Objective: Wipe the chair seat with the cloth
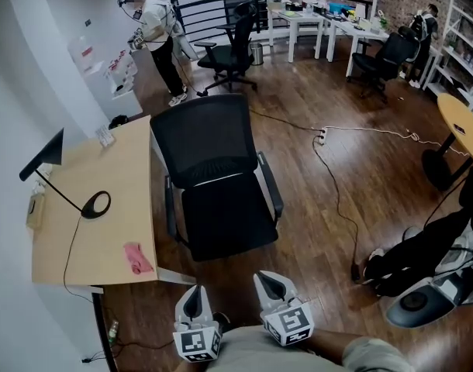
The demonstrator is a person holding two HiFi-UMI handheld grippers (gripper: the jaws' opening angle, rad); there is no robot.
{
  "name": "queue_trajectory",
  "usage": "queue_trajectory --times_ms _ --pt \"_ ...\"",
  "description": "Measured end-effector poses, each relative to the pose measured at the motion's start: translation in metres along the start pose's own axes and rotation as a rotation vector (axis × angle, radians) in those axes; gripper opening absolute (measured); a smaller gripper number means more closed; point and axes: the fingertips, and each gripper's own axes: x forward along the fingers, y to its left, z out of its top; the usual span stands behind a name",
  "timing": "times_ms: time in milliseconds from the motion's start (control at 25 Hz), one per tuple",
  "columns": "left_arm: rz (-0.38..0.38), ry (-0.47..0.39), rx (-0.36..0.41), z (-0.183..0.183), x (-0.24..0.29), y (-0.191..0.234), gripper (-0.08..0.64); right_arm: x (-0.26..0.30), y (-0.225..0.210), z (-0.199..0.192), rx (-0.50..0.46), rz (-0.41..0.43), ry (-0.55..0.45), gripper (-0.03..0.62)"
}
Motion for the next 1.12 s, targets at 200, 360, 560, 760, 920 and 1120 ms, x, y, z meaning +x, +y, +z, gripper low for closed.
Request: queue_trajectory --times_ms 200,360,560,760,920,1120 --pt "-0.043 -0.027 0.008 0.007 0.0 -0.002 0.005 0.0 0.011 0.005 -0.018 -0.021 -0.022 0.0" --pt "-0.079 -0.035 0.013 0.012 -0.001 0.007 0.006 0.007 0.026 0.011 -0.026 -0.037 -0.032 0.0" --pt "-0.095 -0.041 -0.012 0.009 -0.003 0.027 0.006 0.016 0.044 0.007 -0.038 -0.048 -0.011 0.0" --pt "-0.12 -0.061 -0.017 0.011 -0.001 0.034 0.005 0.022 0.053 0.007 -0.049 -0.056 -0.008 0.0" --pt "-0.123 -0.063 -0.019 0.013 -0.002 0.039 0.005 0.024 0.059 0.008 -0.052 -0.051 -0.015 0.0" --pt "-0.116 -0.062 -0.022 0.013 -0.007 0.041 0.005 0.024 0.064 0.008 -0.059 -0.035 -0.021 0.0"
